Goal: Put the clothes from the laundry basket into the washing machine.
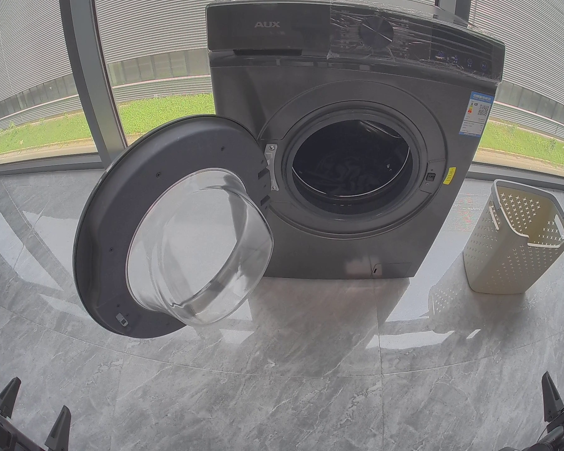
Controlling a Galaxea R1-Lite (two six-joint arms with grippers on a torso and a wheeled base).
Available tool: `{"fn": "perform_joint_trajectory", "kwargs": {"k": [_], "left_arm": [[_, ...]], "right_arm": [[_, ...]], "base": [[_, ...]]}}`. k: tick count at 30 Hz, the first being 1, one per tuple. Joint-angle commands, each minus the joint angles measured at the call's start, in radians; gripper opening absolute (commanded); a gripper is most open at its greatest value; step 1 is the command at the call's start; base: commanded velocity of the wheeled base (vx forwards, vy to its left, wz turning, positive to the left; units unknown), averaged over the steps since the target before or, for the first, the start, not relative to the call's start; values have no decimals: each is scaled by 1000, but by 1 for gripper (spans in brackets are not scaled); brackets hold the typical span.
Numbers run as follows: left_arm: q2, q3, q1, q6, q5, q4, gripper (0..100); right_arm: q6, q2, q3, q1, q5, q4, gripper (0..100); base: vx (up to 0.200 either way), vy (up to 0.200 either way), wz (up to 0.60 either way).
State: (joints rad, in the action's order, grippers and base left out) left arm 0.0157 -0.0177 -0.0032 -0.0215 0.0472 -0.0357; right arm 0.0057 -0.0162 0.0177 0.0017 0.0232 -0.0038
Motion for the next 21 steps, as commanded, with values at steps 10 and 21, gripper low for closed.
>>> {"fn": "perform_joint_trajectory", "kwargs": {"k": [10, 21], "left_arm": [[-14, 16, 0, 3, 3, 0, 100], [-14, 16, 0, 3, 3, 0, 100]], "right_arm": [[-1, 16, -16, 0, 0, -1, 100], [-1, 16, -16, 0, 0, -1, 100]], "base": [[0, 60, 0], [0, 200, 0]]}}
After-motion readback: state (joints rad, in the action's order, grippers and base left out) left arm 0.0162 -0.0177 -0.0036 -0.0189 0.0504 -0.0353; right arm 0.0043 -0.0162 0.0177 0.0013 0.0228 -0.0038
